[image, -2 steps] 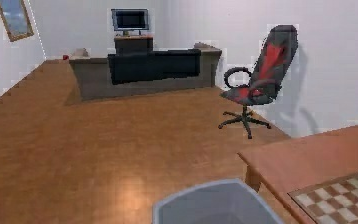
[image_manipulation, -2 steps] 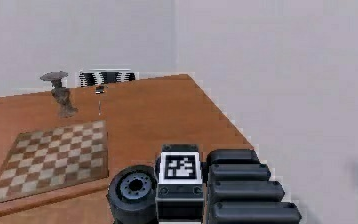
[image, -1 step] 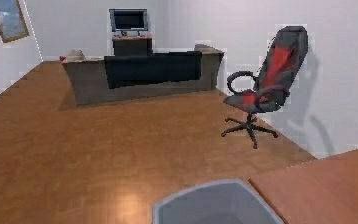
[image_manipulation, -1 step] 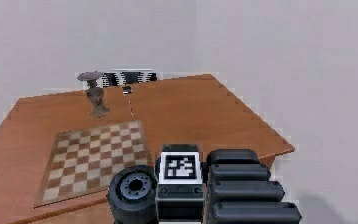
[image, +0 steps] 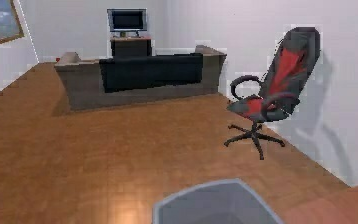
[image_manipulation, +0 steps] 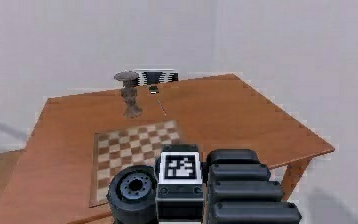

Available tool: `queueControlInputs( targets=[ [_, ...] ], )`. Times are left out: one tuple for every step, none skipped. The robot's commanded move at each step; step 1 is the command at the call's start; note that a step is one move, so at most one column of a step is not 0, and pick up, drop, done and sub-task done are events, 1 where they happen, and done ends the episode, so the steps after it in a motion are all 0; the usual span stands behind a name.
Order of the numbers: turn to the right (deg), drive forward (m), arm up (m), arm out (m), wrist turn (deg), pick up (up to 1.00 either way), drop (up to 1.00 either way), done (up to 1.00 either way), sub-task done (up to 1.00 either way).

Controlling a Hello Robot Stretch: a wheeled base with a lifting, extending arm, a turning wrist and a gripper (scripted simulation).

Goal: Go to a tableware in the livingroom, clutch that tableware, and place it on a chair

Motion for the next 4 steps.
queueControlInputs(
  targets=[
    [-45.0,0.00,0.00,0.00,0.0,0.00,0.00,0.00,0.00],
    [-27.0,0.00,0.00,0.00,0.0,0.00,0.00,0.00,0.00],
    [0.0,1.00,0.00,0.00,0.0,0.00,0.00,0.00,0.00],
    [-3.0,0.00,0.00,0.00,0.0,0.00,0.00,0.00,0.00]
  ],
)
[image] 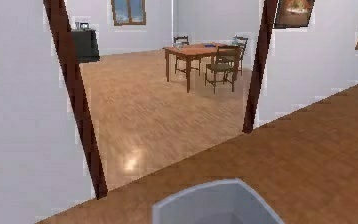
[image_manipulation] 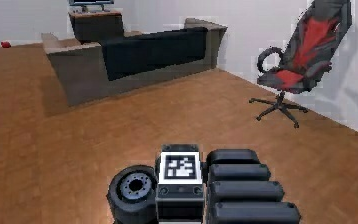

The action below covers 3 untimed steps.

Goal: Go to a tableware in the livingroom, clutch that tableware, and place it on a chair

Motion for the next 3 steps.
queueControlInputs(
  targets=[
    [0.0,1.00,0.00,0.00,0.0,0.00,0.00,0.00,0.00],
    [0.0,0.40,0.00,0.00,0.0,0.00,0.00,0.00,0.00],
    [-15.0,0.00,0.00,0.00,0.0,0.00,0.00,0.00,0.00]
  ],
)
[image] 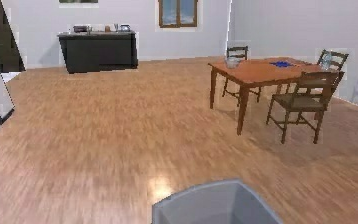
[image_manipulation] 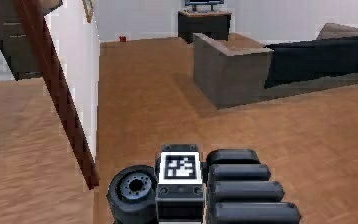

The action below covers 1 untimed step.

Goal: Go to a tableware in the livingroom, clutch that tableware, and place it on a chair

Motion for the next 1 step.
queueControlInputs(
  targets=[
    [0.0,1.00,0.00,0.00,0.0,0.00,0.00,0.00,0.00]
  ],
)
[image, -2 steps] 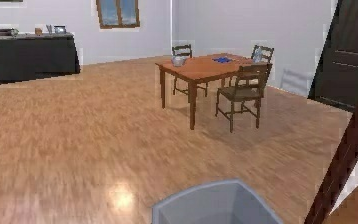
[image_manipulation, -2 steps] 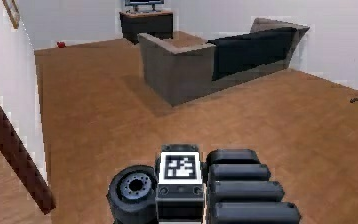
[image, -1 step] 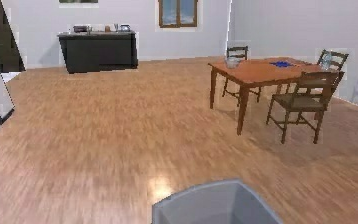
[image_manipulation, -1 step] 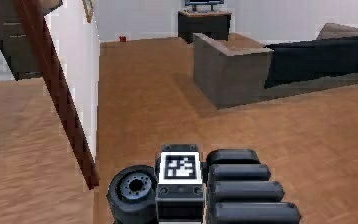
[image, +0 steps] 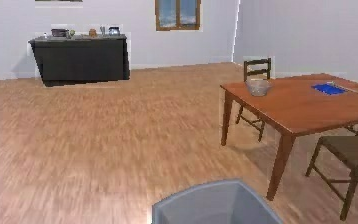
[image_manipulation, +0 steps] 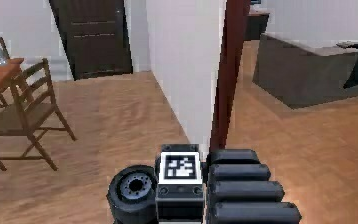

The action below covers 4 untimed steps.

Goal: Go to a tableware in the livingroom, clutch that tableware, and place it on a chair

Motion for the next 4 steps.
queueControlInputs(
  targets=[
    [0.0,1.00,0.00,0.00,0.0,0.00,0.00,0.00,0.00],
    [-3.0,0.00,0.00,0.00,0.0,0.00,0.00,0.00,0.00],
    [0.0,1.00,0.00,0.00,0.0,0.00,0.00,0.00,0.00],
    [-15.0,0.00,0.00,0.00,0.0,0.00,0.00,0.00,0.00]
  ],
)
